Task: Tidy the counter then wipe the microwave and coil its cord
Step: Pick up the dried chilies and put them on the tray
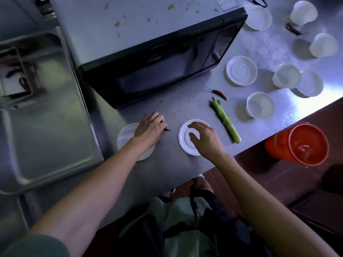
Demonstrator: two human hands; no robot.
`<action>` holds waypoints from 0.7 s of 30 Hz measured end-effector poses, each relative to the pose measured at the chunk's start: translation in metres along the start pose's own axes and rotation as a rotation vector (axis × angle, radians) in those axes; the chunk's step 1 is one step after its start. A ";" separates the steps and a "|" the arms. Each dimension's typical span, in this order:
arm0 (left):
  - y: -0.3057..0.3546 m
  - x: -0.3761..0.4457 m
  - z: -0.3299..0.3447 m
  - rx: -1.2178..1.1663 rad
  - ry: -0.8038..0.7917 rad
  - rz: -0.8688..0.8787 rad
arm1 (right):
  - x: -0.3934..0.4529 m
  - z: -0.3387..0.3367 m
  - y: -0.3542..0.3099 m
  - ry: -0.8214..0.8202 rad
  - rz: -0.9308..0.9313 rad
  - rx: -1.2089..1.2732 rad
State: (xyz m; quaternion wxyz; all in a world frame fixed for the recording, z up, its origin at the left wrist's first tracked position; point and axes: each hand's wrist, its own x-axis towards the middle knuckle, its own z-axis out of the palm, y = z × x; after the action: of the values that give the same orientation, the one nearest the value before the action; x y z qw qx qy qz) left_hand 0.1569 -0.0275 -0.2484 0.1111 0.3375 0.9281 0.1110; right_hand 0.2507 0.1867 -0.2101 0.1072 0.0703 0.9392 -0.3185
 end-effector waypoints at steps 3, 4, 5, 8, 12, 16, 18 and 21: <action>-0.001 0.000 0.003 0.023 0.019 -0.023 | 0.010 -0.004 0.004 -0.003 -0.033 0.013; 0.000 0.001 0.003 0.026 0.013 -0.040 | 0.014 -0.007 0.006 0.005 -0.044 0.028; 0.000 0.002 0.003 0.032 0.006 -0.064 | 0.018 -0.011 0.009 0.017 -0.051 0.045; 0.005 0.008 0.000 0.006 0.003 -0.157 | 0.031 -0.029 0.022 0.049 -0.059 0.056; 0.026 0.030 -0.014 -0.070 0.053 -0.234 | 0.056 -0.058 0.045 0.094 -0.048 0.049; 0.057 0.066 -0.027 -0.116 0.100 -0.238 | 0.084 -0.083 0.074 0.133 -0.007 0.075; 0.074 0.082 -0.030 -0.130 0.108 -0.242 | 0.098 -0.092 0.087 0.126 0.022 0.079; 0.092 0.101 -0.032 -0.154 0.089 -0.265 | 0.122 -0.099 0.105 0.099 0.032 0.045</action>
State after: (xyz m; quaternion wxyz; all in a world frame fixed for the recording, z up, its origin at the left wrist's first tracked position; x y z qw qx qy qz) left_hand 0.1280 0.1029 -0.2056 0.1089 0.1974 0.9573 0.1809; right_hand 0.1386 0.3383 -0.2247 0.0640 0.1034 0.9348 -0.3338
